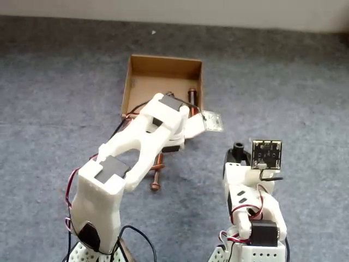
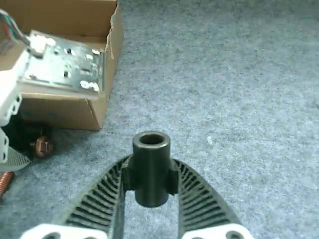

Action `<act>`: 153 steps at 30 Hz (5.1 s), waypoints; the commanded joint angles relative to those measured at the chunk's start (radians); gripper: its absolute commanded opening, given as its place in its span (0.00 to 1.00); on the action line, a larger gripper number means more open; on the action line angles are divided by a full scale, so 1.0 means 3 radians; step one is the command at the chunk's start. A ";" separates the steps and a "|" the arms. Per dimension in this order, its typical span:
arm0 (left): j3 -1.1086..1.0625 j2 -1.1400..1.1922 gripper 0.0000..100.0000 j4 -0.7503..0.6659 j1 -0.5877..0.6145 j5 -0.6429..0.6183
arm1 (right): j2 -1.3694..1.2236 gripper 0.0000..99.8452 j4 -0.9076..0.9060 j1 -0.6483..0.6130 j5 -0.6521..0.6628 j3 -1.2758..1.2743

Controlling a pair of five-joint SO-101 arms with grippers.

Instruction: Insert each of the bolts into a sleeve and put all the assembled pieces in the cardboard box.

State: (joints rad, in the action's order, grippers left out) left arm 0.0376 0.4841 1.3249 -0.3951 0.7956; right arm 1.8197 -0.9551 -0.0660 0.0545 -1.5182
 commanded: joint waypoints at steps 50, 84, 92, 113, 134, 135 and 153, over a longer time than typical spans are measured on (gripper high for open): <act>-0.0637 -0.1056 0.10 0.0460 -0.0355 -0.0731 | 0.0054 0.01 0.0084 0.0018 0.0143 0.0033; -0.1133 -0.1404 0.00 -0.0066 -0.0463 -0.1299 | 0.0054 0.01 0.0084 0.0018 0.0148 0.0033; -0.1179 -0.2427 0.00 -0.0199 -0.0540 -0.1770 | 0.0054 0.01 0.0084 0.0018 0.0148 0.0028; -0.2867 -0.2504 0.00 -0.1949 0.0396 -0.2199 | 0.0054 0.01 0.0084 0.0018 0.0148 0.0023; -0.2872 -0.3327 0.21 -0.0793 0.0407 -0.2839 | 0.0054 0.01 0.0084 0.0018 0.0148 0.0023; -0.2867 -0.3225 0.22 -0.0762 0.0407 -0.2936 | 0.0054 0.01 0.0084 0.0018 0.0148 0.0028; -0.2785 -0.2647 0.25 -0.0910 0.0136 -0.4225 | 0.0054 0.01 0.0084 0.0018 0.0148 0.0028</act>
State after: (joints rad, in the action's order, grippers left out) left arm -0.8247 -0.3092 1.0886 -0.3445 -0.4304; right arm 1.8197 -0.9551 -0.0660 0.0913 -1.5182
